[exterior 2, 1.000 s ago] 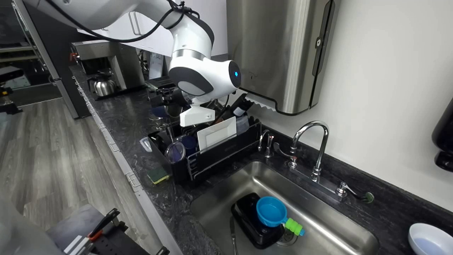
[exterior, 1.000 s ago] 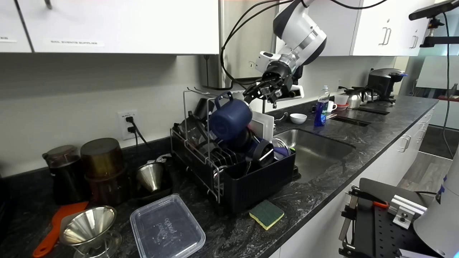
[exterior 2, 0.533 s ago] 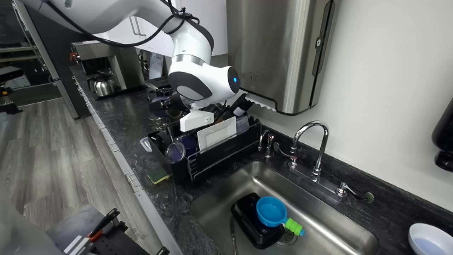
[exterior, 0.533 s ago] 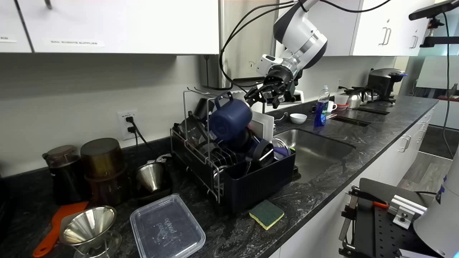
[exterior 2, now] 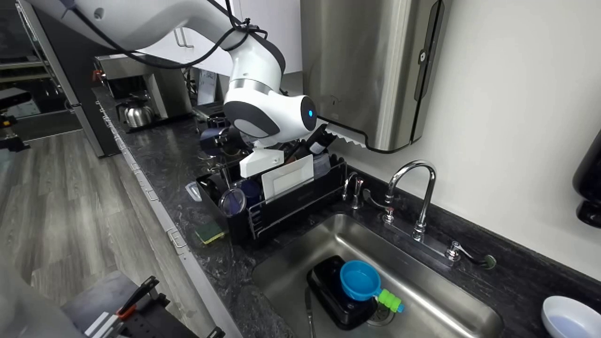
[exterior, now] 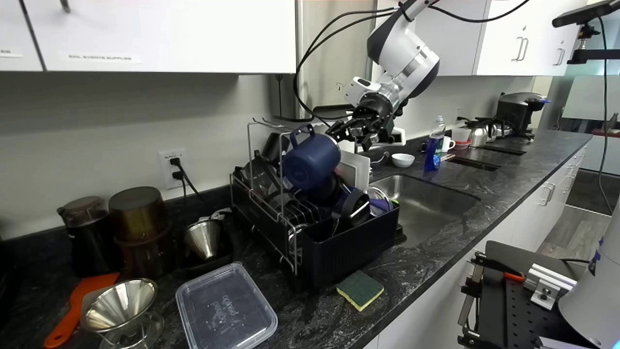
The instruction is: Remove the thermos from the dishrack and place it in the sink
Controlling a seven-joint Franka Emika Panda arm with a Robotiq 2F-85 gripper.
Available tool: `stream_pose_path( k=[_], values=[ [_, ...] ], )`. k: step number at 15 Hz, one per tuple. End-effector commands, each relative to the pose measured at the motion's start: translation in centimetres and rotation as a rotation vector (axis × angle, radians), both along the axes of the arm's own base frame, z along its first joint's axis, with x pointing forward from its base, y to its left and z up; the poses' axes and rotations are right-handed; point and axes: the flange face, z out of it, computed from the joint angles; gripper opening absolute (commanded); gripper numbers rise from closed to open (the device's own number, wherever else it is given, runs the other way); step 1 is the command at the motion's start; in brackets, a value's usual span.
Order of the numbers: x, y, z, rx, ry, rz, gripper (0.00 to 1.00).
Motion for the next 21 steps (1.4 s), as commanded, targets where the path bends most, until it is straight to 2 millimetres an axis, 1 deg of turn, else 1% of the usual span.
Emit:
stream_pose_path(
  k=[1,7,13,14,15,21],
  values=[
    [0.4,0.6,-0.8,0.01,-0.044,-0.019,1.0],
    [0.5,1.4,-1.6,0.017,-0.029,-0.011,1.0],
    [0.6,1.7,-1.7,0.021,-0.026,-0.01,1.0],
    [0.6,1.7,-1.7,0.023,-0.028,-0.012,0.83],
    [0.6,1.7,-1.6,0.024,-0.029,-0.012,0.74],
    [0.6,1.7,-1.7,0.026,-0.027,-0.01,0.31]
  ],
)
